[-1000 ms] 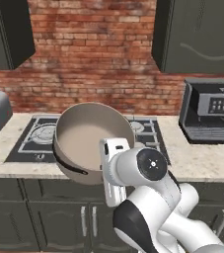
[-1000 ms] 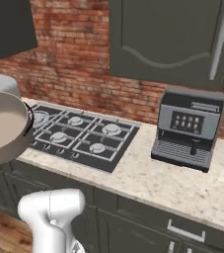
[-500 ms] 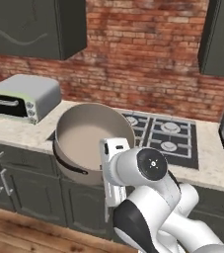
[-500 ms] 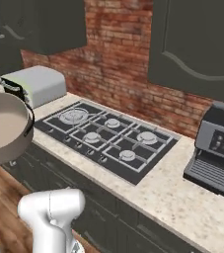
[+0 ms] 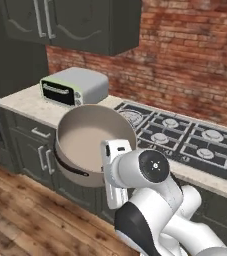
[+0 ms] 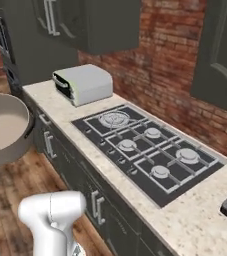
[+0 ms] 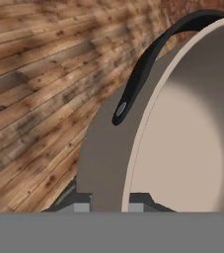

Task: Move the pot and pan from the stove into the sink.

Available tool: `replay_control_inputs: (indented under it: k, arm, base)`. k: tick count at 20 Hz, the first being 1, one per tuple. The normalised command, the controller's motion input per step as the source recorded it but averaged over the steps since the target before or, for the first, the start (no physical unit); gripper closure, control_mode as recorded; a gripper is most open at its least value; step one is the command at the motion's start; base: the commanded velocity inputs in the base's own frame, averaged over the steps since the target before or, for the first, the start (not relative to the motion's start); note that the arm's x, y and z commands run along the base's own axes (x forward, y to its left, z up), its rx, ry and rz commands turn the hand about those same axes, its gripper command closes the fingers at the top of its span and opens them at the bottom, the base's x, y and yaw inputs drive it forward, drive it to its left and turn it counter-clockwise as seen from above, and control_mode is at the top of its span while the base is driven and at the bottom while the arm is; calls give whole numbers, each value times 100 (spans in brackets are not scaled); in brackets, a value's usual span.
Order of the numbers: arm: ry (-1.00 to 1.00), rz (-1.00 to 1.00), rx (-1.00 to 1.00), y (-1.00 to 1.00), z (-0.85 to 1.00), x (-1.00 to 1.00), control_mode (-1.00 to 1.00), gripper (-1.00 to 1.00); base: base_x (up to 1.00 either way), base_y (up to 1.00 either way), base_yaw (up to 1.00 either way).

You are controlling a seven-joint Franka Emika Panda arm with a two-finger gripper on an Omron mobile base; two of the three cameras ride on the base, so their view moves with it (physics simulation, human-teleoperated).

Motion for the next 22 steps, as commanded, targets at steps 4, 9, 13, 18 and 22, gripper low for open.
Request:
replay_control_inputs:
  k: [4,9,13,18,22]
  arm:
    - [0,0,0,0,0,0,100,100]
    - [0,0,0,0,0,0,100,100]
    - [0,0,0,0,0,0,100,100]
    - [0,0,0,0,0,0,100,100]
    - [0,0,0,0,0,0,100,100]
  base:
    - [-5,-9,48]
    - [-5,-9,48]
    - [-4,-10,48]
    - [-3,-11,48]
    - [-3,-10,48]
